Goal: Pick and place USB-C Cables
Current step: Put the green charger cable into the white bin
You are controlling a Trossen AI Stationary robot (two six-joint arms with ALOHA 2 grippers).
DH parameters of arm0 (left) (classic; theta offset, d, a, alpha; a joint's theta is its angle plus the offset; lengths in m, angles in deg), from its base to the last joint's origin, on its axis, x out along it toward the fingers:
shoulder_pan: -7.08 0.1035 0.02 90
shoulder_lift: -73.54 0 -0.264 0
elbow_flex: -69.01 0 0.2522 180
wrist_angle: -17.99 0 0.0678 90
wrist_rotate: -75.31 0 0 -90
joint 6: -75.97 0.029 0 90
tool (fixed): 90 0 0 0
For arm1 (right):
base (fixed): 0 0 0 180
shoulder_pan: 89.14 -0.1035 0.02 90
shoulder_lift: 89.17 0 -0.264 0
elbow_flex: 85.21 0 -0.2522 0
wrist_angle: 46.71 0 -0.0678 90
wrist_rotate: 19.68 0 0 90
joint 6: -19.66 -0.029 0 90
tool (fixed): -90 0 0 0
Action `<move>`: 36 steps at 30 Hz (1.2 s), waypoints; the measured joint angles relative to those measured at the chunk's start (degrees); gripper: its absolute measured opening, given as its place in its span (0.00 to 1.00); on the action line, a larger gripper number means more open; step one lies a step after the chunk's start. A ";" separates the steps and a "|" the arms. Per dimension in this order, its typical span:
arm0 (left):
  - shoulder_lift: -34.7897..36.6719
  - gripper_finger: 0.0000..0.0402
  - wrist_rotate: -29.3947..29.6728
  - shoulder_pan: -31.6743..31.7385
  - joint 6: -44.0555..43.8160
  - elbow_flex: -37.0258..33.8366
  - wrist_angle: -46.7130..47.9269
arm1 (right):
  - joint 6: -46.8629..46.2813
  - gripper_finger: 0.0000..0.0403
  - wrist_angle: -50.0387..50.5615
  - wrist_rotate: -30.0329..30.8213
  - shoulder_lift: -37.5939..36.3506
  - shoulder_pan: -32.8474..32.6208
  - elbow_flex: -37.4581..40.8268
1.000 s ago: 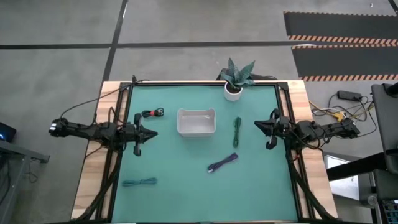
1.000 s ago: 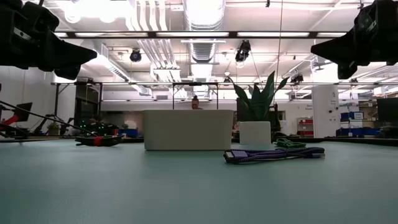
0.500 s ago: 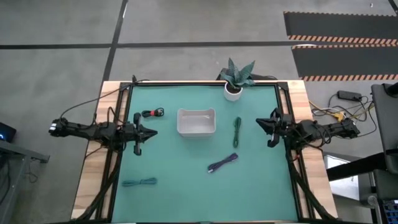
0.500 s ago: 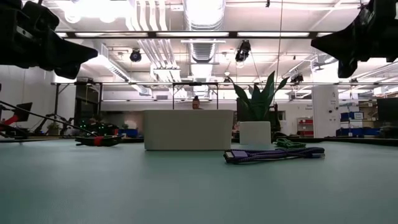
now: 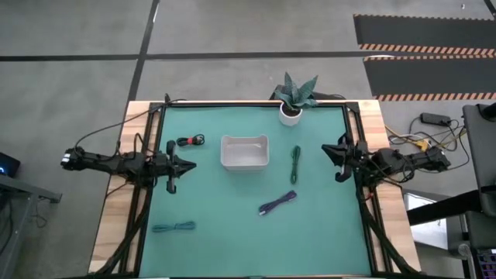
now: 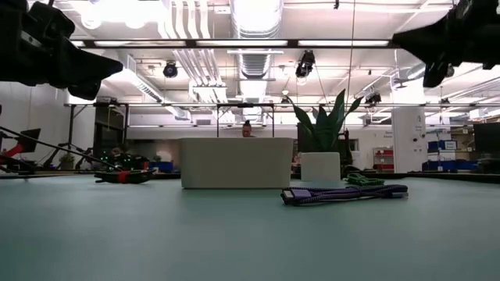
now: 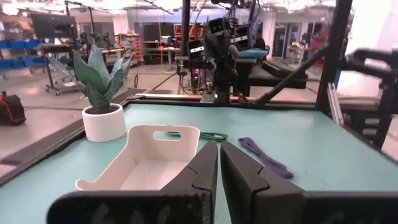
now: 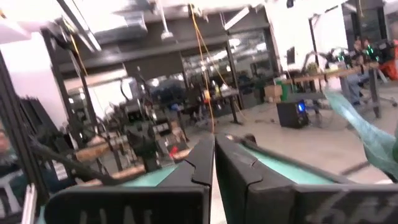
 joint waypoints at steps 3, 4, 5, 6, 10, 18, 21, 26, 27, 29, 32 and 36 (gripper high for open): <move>0.02 0.02 3.42 0.02 1.17 0.00 -3.14 | 0.69 0.02 -5.90 -3.35 1.79 0.01 0.00; 0.02 0.02 4.44 0.02 2.47 0.00 -3.96 | 1.55 0.02 -7.78 -5.64 2.46 0.01 0.00; 0.00 0.02 5.04 0.02 3.85 0.00 -4.61 | 2.42 0.02 -9.59 -7.91 3.24 -0.01 0.00; 0.00 0.02 5.42 0.02 4.96 0.00 -5.00 | 3.44 0.02 -11.12 -9.84 4.06 -0.01 0.00; 0.09 0.02 5.57 0.02 6.35 0.00 -5.65 | 5.89 0.02 -16.01 -11.36 7.42 0.00 0.00; -0.59 0.02 5.58 0.02 1.03 0.00 -5.32 | 6.59 0.02 -21.88 -11.31 14.30 0.01 0.00; -1.44 0.02 5.58 0.01 -6.27 -0.04 -5.44 | 6.06 0.02 -23.39 -11.31 17.23 0.01 0.00; -2.74 0.02 5.58 0.00 -9.02 -0.09 -5.52 | 6.10 0.02 -29.03 -11.33 22.76 0.01 0.00; -2.95 0.02 5.58 0.00 -9.62 -0.09 -5.50 | 6.41 0.02 -30.50 -11.33 23.88 0.01 0.00; -3.35 0.02 5.58 0.00 -11.60 -0.09 -5.51 | 7.55 0.02 -33.99 -11.32 25.91 0.01 0.00; -4.13 0.02 5.58 0.00 -13.42 -0.09 -5.52 | 8.31 0.02 -39.91 -11.20 28.63 0.01 0.00; -4.94 0.02 5.64 0.00 -13.46 -0.11 -5.52 | 8.35 0.02 -44.89 -11.20 30.93 0.01 0.00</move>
